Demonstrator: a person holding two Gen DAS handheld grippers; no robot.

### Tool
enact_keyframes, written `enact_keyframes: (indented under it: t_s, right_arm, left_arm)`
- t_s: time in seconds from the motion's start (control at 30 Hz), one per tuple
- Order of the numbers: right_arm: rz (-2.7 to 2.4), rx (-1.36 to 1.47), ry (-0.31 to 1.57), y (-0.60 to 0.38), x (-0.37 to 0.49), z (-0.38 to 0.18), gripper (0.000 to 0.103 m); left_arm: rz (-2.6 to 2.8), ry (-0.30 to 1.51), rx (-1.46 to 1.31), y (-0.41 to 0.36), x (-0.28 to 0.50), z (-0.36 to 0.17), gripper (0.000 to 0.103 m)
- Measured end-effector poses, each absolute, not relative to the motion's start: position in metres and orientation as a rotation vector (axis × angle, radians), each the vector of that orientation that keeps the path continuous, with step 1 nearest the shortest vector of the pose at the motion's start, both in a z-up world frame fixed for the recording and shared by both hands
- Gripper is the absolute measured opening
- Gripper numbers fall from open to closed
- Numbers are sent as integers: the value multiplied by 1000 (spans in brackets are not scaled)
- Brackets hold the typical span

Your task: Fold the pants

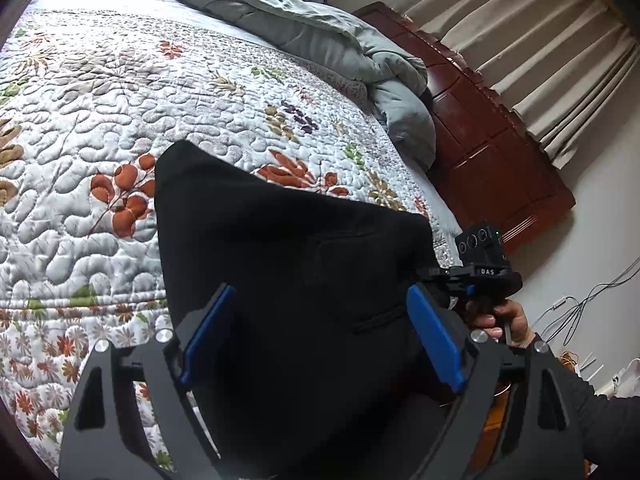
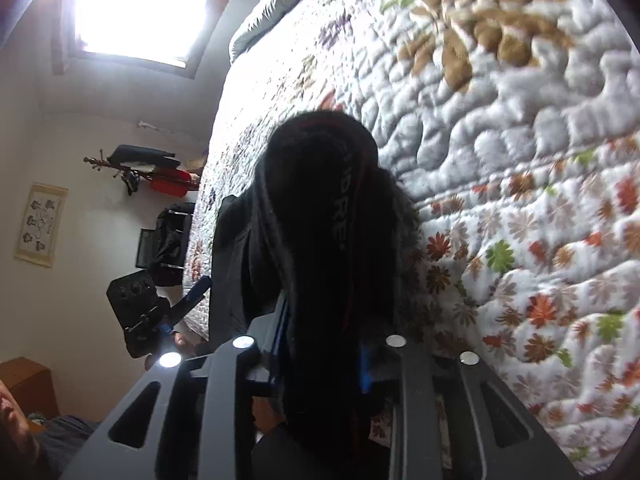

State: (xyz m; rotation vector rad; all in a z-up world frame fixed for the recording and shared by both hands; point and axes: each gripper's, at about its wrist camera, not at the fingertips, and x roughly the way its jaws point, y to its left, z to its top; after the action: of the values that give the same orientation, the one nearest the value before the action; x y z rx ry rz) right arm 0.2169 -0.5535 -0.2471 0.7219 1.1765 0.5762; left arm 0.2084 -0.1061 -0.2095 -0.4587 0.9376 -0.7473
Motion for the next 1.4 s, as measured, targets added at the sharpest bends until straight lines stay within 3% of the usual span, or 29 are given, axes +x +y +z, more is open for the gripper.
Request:
enact_keyframes:
  t_s: [0.03,0.27,0.5,0.63,0.67,0.97,1.0,1.07,1.1,1.23,1.4]
  right_arm:
    - [557,709,1165,-557,217,-241,43]
    - [633,651,1007,-540,231,-170,43]
    - [685,684,1096,-507,270,-212,40]
    - [659,774,1117,-540,273,-252,4]
    - [654,793,1123,-545,271,-262,0]
    - [646,787,1114,-554,256,-258,0]
    - [640,780,1111,-552,254,-252,3]
    - [608,776,1085,-560,243,-237,24]
    - [612,776,1069,-561,236,-229,27]
    - [691,734,1042,-536,203,-203,28]
    - [728,647,1127,-495,179,-225,26]
  left_arm:
    - [-753,927,-463,-104,209,-206,87]
    - [-801,914,-525,-93,242,-188,91]
    - [-806,1025,-589,-100,295,-209,91]
    - [-784,1067,-637,-98,312,-236,91]
    - [-791,1067,-657,-97,314,-241,91]
    - [-773,1046,-683,-88,309,-238,91]
    - [-757,1037,-665,-85,303,-231,91]
    - [-750,1013,-626,-80,289,-219,91]
    - [-762,999,-615,-78,278,-213,91]
    - [-800,967,-605,-67,238,-201,91]
    - [-866,986,-606,-72,201,-212,91]
